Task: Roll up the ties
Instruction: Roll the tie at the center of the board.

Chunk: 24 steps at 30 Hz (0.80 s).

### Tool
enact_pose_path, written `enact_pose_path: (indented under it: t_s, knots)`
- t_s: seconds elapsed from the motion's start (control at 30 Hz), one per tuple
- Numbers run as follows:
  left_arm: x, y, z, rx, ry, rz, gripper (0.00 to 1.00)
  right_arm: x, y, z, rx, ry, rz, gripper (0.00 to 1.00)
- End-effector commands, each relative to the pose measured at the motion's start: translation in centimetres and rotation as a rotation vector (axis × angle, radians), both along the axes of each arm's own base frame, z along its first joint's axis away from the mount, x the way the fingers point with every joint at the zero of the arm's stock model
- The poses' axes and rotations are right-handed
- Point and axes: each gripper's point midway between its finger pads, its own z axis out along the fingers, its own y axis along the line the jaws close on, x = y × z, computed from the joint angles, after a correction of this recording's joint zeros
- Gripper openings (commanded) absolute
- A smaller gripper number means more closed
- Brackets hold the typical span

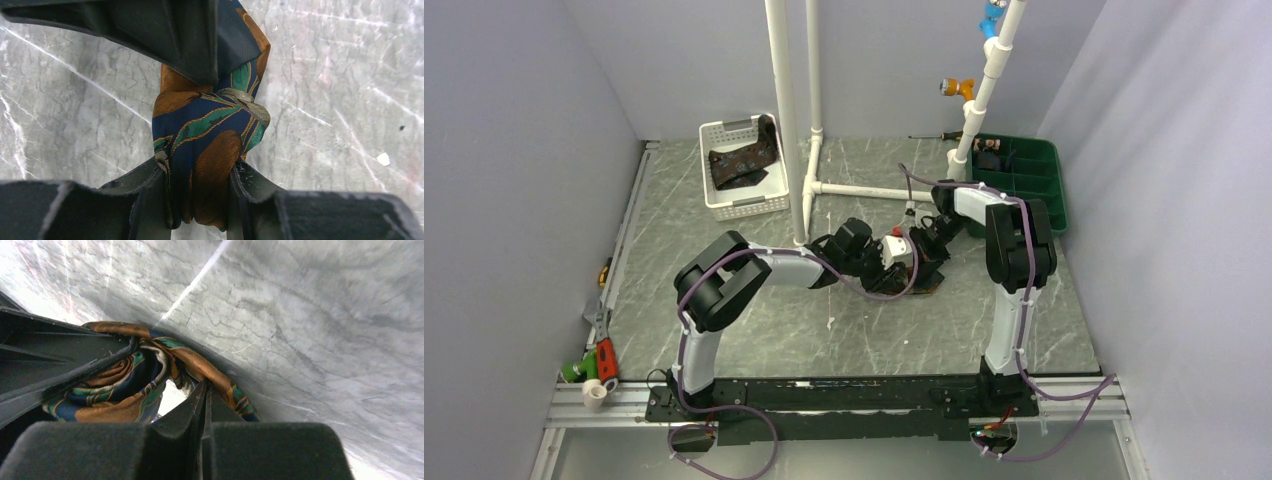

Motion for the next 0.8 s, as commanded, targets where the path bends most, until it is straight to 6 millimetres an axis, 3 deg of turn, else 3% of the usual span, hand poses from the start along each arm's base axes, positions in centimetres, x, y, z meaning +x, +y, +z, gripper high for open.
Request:
enact_pose_path:
  t_s: [0.0, 0.1, 0.23, 0.33, 0.43, 0.63, 0.7, 0.77]
  knots:
    - [-1.0, 4.3, -6.0, 0.252, -0.034, -0.031, 0.01, 5.0, -2.9, -1.2, -0.128, -0.229, 0.086, 0.07]
    - [-1.4, 4.9, -7.1, 0.298, -0.008, -0.017, 0.01, 4.5, -1.4, 2.4, -0.016, -0.253, 0.100, 0.21]
    - [-1.6, 5.0, -7.2, 0.306, 0.017, -0.004, 0.03, 2.2, 0.4, 6.5, 0.143, -0.228, 0.064, 0.48]
    - [-1.7, 4.8, -7.3, 0.313, 0.032, -0.001, 0.04, 0.0, 2.0, 8.2, 0.280, -0.149, 0.006, 0.58]
    - [-1.7, 4.5, -7.2, 0.309, 0.038, -0.003, 0.04, -1.3, 3.2, 8.6, 0.372, -0.083, -0.049, 0.64]
    - [-1.8, 4.4, -7.0, 0.300, 0.046, -0.009, 0.07, -1.0, 3.7, 5.5, 0.358, -0.009, -0.115, 0.63]
    - [-1.8, 4.2, -6.9, 0.296, 0.046, -0.015, 0.09, -0.7, 3.5, 4.4, 0.336, -0.002, -0.122, 0.55]
    - [-1.8, 4.0, -6.7, 0.289, 0.043, -0.025, 0.12, -0.3, 3.3, 3.7, 0.314, -0.004, -0.130, 0.38]
